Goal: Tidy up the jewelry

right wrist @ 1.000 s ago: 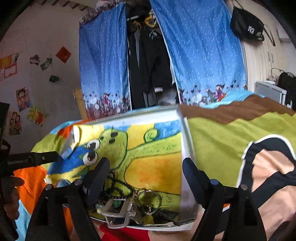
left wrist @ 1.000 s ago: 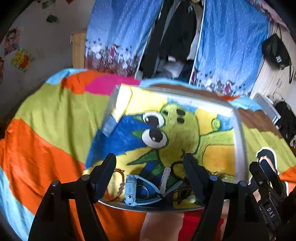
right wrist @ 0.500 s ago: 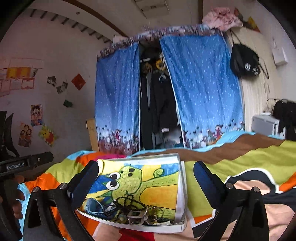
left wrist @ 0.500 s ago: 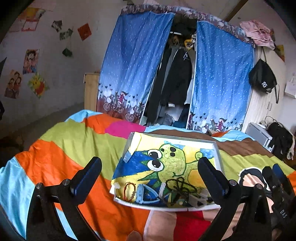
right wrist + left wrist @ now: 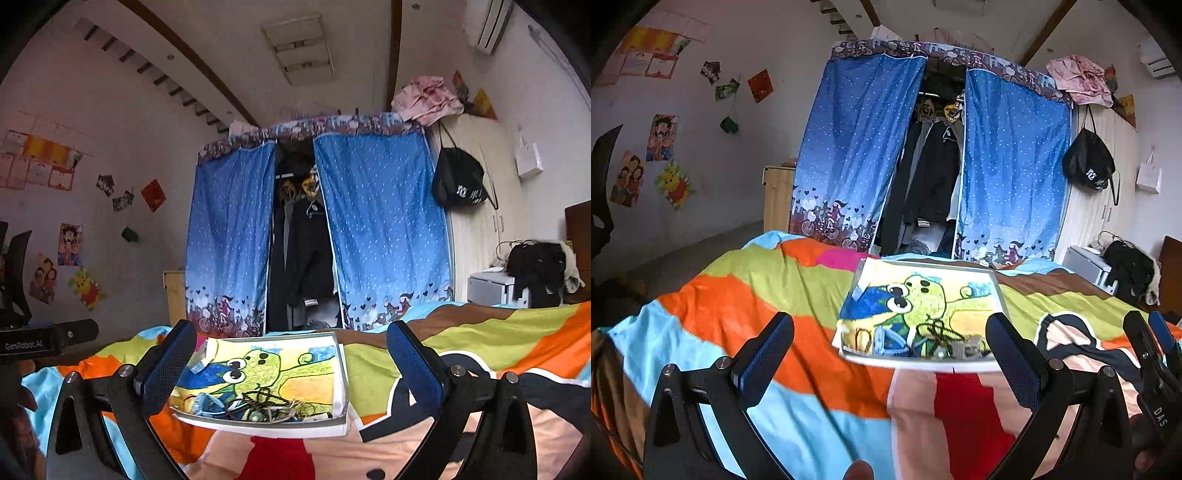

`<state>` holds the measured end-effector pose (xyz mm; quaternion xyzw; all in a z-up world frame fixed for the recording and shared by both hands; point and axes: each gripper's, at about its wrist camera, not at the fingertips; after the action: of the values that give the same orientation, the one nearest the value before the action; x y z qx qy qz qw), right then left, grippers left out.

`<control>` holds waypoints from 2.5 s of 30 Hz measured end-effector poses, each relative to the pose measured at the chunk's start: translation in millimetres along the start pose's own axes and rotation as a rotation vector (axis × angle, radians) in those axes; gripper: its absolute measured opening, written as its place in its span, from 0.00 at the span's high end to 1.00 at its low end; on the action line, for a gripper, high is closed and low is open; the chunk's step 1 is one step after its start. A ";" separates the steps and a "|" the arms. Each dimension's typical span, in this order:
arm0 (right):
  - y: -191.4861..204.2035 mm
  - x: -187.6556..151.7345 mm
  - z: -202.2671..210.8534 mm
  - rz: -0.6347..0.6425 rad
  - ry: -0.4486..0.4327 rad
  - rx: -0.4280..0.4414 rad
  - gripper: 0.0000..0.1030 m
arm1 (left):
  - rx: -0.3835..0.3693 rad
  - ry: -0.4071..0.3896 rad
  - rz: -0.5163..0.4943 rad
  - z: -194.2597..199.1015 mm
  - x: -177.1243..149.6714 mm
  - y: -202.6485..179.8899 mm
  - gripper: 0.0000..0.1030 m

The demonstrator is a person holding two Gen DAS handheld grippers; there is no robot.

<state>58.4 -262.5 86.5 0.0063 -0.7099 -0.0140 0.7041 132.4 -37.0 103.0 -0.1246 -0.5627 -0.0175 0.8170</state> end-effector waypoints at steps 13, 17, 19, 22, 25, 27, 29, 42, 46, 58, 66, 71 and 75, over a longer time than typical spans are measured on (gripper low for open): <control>26.3 -19.7 67.3 0.001 0.115 0.013 0.00 | 0.048 -0.003 -0.007 87.1 -48.8 16.0 0.01; 29.2 -30.2 76.9 -0.020 0.165 0.007 0.00 | 0.058 -0.001 -0.008 99.6 -65.9 19.4 0.01; 31.1 -35.9 80.4 -0.021 0.184 0.000 0.00 | 0.063 0.000 -0.014 105.0 -75.2 19.7 0.01; 35.0 -41.2 83.1 -0.019 0.207 -0.020 0.00 | 0.063 0.014 -0.024 108.7 -88.9 19.2 0.01; 38.5 -45.1 85.6 -0.010 0.213 -0.030 0.00 | 0.070 0.042 -0.032 106.3 -101.5 17.7 0.01; 41.7 -48.6 85.9 0.008 0.221 -0.026 0.00 | 0.077 0.055 -0.038 103.8 -106.2 18.3 0.01; 46.4 -52.3 84.4 0.028 0.235 -0.016 0.00 | 0.076 0.063 -0.041 102.1 -109.5 16.7 0.01; 53.3 -60.3 78.7 0.067 0.276 -0.006 0.00 | 0.092 0.070 -0.044 98.5 -113.7 22.2 0.01; 53.4 -60.4 78.1 0.068 0.280 -0.005 0.00 | 0.088 0.066 -0.048 99.1 -113.8 22.1 0.01; 53.8 -61.0 77.9 0.069 0.283 -0.005 0.00 | 0.086 0.067 -0.048 99.2 -113.7 22.7 0.01; 54.2 -61.4 78.1 0.069 0.283 -0.005 0.00 | 0.085 0.066 -0.049 98.8 -115.0 23.7 0.01; 54.9 -63.6 78.3 0.069 0.282 -0.004 0.00 | 0.086 0.067 -0.050 98.9 -114.9 23.0 0.01; 55.0 -63.4 78.5 0.069 0.282 -0.004 0.00 | 0.086 0.067 -0.050 99.0 -114.8 23.0 0.01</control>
<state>-19.0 -204.9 24.1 -0.0177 -0.6037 0.0100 0.7970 3.7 -5.5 25.9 -0.0746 -0.5381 -0.0182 0.8394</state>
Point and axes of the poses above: each gripper's, at about its wrist camera, not at the fingertips, and z roughly against the way its jaws point, y to its left, x to its top, and after that the axes turned 2 degrees about -x, right-handed
